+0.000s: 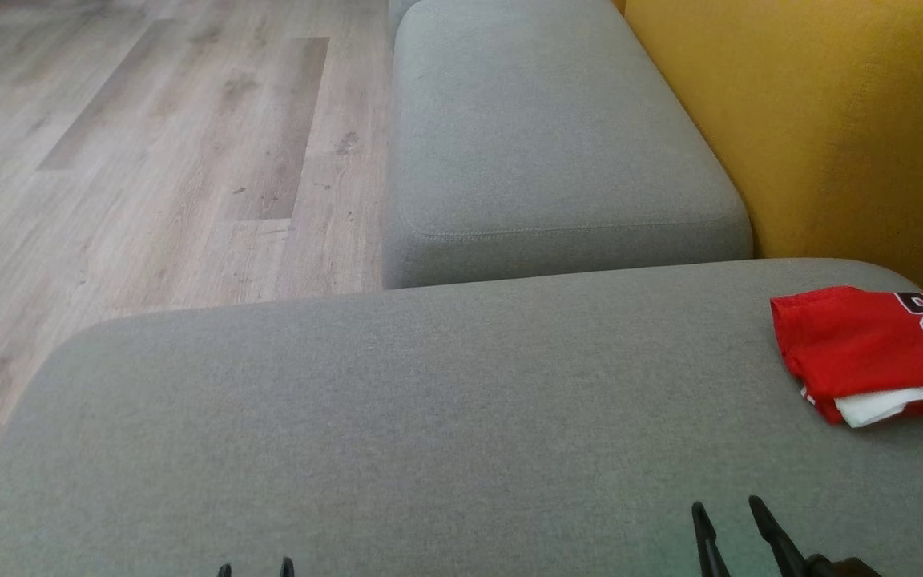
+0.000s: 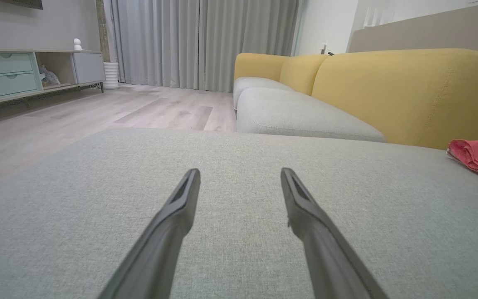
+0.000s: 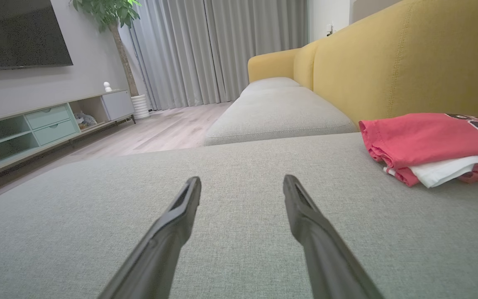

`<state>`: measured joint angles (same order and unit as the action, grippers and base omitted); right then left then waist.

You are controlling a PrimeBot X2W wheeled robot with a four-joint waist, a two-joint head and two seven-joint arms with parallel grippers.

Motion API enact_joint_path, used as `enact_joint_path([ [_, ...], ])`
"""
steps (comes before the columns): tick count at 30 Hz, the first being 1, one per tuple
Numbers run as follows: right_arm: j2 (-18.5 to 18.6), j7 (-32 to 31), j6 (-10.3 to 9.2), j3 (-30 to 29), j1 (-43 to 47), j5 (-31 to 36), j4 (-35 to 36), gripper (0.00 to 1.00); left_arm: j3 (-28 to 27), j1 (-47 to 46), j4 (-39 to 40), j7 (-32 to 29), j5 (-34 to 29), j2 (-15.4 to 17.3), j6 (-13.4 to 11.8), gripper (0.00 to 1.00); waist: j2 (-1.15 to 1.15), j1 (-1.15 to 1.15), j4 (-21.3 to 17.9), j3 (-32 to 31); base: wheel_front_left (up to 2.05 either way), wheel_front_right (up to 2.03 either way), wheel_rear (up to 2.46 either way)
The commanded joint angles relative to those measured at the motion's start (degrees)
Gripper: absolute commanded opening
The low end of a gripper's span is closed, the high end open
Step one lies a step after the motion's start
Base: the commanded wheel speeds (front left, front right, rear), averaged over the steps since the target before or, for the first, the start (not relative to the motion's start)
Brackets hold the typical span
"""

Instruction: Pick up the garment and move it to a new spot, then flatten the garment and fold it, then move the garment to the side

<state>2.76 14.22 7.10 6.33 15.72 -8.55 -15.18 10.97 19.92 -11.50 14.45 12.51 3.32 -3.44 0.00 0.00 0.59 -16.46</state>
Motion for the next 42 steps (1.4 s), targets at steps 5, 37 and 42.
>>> enact_joint_path([
  [5, 0.36, 0.77, 0.39, 0.99, -2.66, 0.74, 2.01, 1.0, -2.06, -2.84, 0.89, 0.55, -0.95, -0.44, 0.07, 1.0, 0.0, 0.0, -0.5, -0.03, 0.0, 0.0, 0.0],
  [37, -0.02, -4.75, 0.04, -2.83, -4.42, -18.65, -1.61, 0.0, -4.16, -5.46, -2.71, -4.94, 16.8, -0.11, 2.39, 0.0, 0.0, 0.0, -0.6, 3.72, 0.0, 0.0, 0.0],
  [42, -0.02, -5.57, 0.05, -3.34, -5.32, -22.0, -1.46, 0.0, -4.85, -6.52, -2.7, -5.76, 20.04, -0.13, 2.83, 0.0, 0.0, 0.0, -0.6, 4.39, 0.0, 0.0, 0.0],
])
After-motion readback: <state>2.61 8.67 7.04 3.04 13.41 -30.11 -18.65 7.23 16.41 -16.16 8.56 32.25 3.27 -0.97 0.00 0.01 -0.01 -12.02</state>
